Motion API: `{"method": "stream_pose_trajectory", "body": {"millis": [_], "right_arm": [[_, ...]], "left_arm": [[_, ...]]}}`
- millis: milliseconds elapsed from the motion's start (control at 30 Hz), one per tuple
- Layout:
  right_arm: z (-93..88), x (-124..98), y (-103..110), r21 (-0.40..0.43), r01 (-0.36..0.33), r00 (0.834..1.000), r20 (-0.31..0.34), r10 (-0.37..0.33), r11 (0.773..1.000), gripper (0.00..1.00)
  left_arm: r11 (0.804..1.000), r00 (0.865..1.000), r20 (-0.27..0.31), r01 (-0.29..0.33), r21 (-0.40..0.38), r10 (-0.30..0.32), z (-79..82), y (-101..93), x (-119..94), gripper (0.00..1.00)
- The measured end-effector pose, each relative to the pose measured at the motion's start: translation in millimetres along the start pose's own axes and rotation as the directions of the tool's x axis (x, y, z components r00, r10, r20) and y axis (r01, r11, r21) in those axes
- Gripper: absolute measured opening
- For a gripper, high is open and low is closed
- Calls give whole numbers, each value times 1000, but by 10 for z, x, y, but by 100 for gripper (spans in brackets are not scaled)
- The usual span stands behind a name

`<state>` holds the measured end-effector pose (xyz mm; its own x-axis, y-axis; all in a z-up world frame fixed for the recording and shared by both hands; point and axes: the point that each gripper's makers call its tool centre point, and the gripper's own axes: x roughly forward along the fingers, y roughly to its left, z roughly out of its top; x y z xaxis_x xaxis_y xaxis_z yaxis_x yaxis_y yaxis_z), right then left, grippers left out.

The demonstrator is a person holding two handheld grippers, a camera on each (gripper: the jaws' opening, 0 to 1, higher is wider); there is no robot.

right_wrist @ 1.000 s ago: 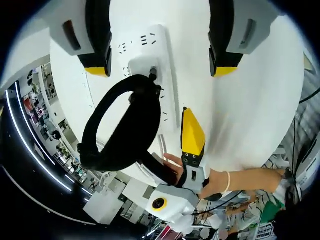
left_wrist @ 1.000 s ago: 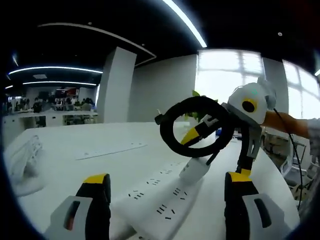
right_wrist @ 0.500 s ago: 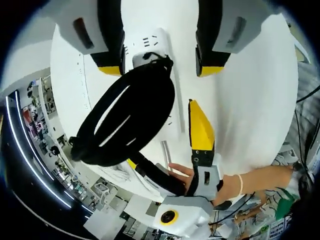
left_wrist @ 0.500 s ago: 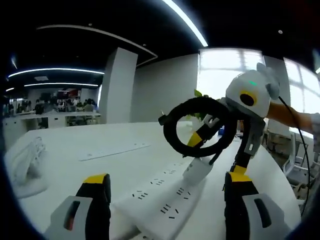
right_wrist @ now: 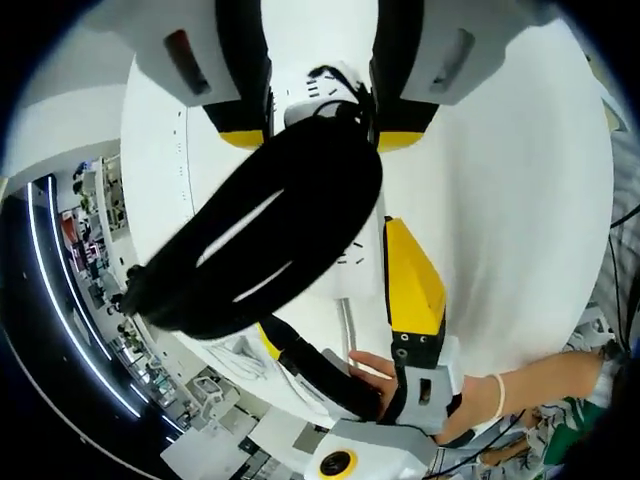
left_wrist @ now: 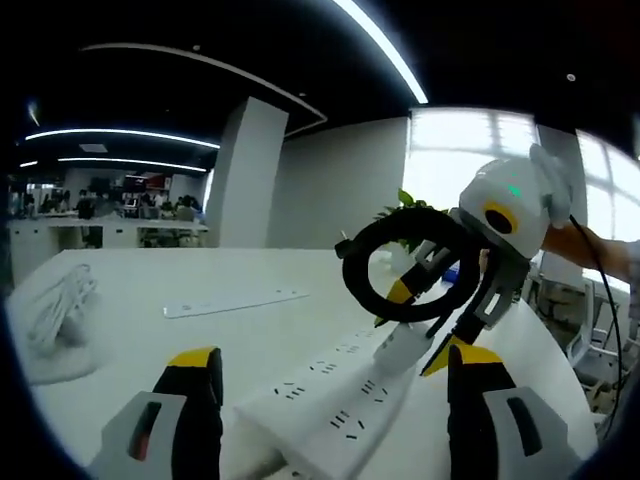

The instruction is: Straighten the power strip on the desk, plug the charger into it

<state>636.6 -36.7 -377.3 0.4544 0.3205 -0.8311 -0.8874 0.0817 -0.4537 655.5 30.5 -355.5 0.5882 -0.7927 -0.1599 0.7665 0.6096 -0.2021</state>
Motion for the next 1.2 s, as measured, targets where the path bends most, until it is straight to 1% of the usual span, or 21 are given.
{"method": "stream_pose_trajectory", "body": {"millis": [100,200,267,367,500,600,667,733,767,833,967,1000,1033,1100,1167,1200], "right_arm": [[-16,4,-17,-17,24,1000,-12,-25,1000,30],[-15,21,16,-38,26,999,-22,-26,999,27],[-21,26,16,-74,31,999,-34,-33,997,27],[-19,31,12,-83,25,998,-51,-29,996,26],[-33,36,24,-99,17,995,-95,-27,995,25],[-52,45,20,-111,-8,988,-157,-9,994,25],[-72,47,35,-107,-33,980,-199,11,994,24],[-120,40,55,-98,-76,967,-250,49,992,24],[-101,52,49,-93,-86,967,-246,61,992,24],[-116,49,53,-64,-124,959,-265,103,990,24],[-133,52,64,-13,-214,937,-284,202,977,24],[-141,60,54,8,-234,929,-294,226,972,24],[-141,68,43,25,-238,926,-297,235,971,24],[-155,93,4,50,-249,914,-317,252,967,24],[-187,115,-37,61,-247,896,-366,252,967,23],[-174,145,-59,63,-245,890,-382,251,967,23]], "left_arm": [[1000,1000,-2,-4,15,4,8,-8,-3,95],[1000,1000,5,2,8,-2,20,-23,-4,95],[1000,1000,7,1,4,-1,18,-17,-4,95],[1000,1000,4,-2,-1,2,8,-5,-1,95],[1000,1000,4,-4,-6,4,-2,0,-3,95],[1000,1000,-2,-9,-7,9,-22,13,-4,95],[1000,1000,-8,-14,-8,14,-37,35,2,94],[1000,1000,-14,-19,-11,19,-55,51,7,94],[1000,1000,-16,-20,-13,20,-62,55,8,94],[1000,1000,-18,-19,-14,19,-68,53,11,94],[1000,1000,-17,-20,-9,20,-55,56,12,94],[1000,1000,-15,-21,-7,21,-48,54,11,94],[1000,1000,-13,-20,-6,20,-39,50,10,94],[1000,1000,-6,-14,-10,14,-18,28,12,94],[1000,1000,0,-2,-17,2,4,-13,24,94],[1000,1000,3,6,-17,-6,19,-41,25,94]]}}
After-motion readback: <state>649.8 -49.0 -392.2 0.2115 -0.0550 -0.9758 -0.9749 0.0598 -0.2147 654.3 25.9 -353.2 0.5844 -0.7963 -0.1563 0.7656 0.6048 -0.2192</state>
